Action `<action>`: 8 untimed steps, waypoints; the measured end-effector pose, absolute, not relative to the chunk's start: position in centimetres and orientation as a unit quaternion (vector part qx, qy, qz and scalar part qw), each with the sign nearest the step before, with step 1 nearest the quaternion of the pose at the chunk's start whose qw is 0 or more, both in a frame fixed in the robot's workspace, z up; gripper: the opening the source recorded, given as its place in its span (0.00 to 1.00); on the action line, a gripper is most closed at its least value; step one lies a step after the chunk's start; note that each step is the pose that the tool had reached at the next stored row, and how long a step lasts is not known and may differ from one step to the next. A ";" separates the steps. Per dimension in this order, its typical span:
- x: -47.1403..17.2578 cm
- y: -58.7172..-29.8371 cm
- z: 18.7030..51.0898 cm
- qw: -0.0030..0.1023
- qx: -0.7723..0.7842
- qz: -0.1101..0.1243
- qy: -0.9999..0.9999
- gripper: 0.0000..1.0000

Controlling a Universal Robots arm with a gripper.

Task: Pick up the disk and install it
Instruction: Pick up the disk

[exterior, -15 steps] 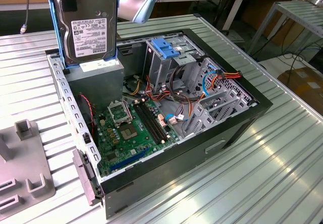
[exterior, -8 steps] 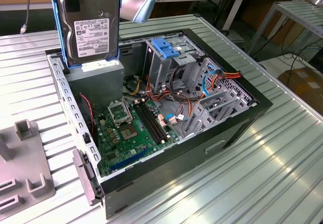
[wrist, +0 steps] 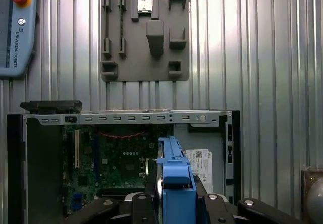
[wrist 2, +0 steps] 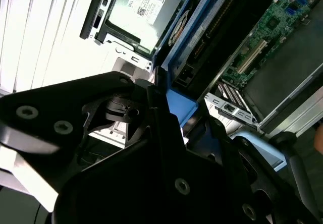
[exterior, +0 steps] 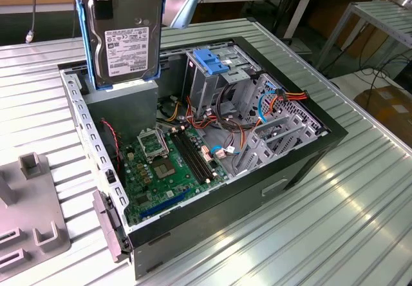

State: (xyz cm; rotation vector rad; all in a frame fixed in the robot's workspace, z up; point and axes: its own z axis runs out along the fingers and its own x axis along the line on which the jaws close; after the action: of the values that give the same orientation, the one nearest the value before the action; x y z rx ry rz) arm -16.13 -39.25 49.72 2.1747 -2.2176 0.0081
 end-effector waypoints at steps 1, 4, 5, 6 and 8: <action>-15.9 -39.3 49.7 0.018 0.700 0.003 -0.714 0.37; -14.9 -39.4 49.6 0.019 0.700 0.004 -0.714 0.37; -14.4 -39.4 49.5 0.020 0.700 0.005 -0.714 0.37; -14.0 -39.4 49.4 0.020 0.700 0.005 -0.714 0.37; -14.0 -39.4 49.4 0.021 0.700 0.005 -0.714 0.37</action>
State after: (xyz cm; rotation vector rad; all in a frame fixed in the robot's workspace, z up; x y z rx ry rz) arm -13.99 -39.39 49.44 2.1704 -2.2138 0.0170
